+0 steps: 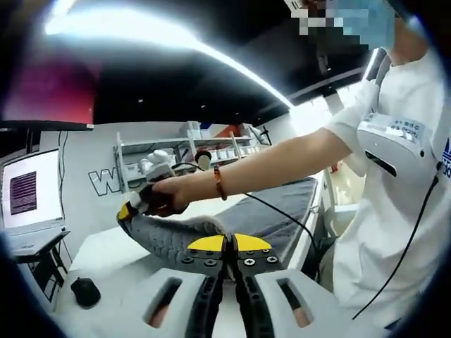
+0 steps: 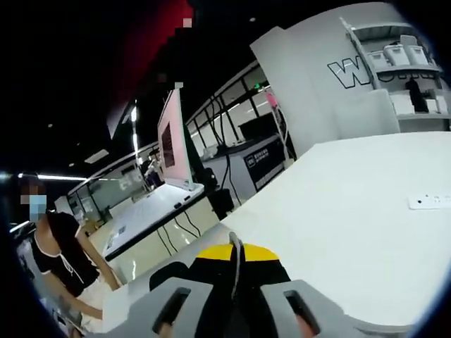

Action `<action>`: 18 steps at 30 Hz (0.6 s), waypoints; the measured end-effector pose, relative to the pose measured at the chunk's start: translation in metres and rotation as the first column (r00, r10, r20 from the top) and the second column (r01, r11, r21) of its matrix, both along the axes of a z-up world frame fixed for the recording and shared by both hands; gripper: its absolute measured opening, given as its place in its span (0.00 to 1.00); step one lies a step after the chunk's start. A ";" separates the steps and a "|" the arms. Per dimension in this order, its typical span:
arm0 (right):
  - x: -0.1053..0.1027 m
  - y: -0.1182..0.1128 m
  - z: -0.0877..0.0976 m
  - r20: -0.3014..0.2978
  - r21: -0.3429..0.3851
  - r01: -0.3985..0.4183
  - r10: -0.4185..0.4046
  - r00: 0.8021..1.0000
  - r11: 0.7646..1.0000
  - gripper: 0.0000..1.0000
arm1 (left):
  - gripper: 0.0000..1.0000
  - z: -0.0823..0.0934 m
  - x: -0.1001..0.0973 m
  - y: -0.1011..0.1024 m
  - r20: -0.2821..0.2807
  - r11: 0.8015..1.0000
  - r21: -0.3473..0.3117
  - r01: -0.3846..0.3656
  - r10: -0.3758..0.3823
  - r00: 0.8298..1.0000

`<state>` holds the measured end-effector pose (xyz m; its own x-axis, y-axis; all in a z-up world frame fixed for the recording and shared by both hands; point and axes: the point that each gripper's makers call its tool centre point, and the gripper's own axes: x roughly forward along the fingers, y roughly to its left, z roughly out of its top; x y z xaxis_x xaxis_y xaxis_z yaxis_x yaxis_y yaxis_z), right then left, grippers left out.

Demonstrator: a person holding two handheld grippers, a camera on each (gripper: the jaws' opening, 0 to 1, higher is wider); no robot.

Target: Open the folded towel by lifting each exposed corner and separating the folded layers until the towel lies flat within the target outline without major curled edges

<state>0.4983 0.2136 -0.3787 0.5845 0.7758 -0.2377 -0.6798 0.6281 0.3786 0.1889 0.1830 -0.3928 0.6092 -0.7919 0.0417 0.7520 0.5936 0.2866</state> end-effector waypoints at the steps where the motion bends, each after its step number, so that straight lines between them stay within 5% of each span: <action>1: 0.001 0.001 -0.001 -0.003 -0.001 -0.001 0.001 1.000 1.000 0.00 | 0.01 -0.001 0.001 0.000 -0.005 1.000 -0.002 0.003 -0.003 1.000; 18: -0.002 0.009 -0.019 -0.054 0.037 0.003 -0.001 0.999 0.999 0.00 | 0.01 -0.012 0.000 0.003 -0.052 1.000 0.006 0.003 -0.003 0.999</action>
<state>0.4961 0.2228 -0.3979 0.5733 0.7835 -0.2397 -0.6565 0.6143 0.4377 0.1889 0.1861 -0.4047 0.6080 -0.7939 0.0048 0.7678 0.5895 0.2509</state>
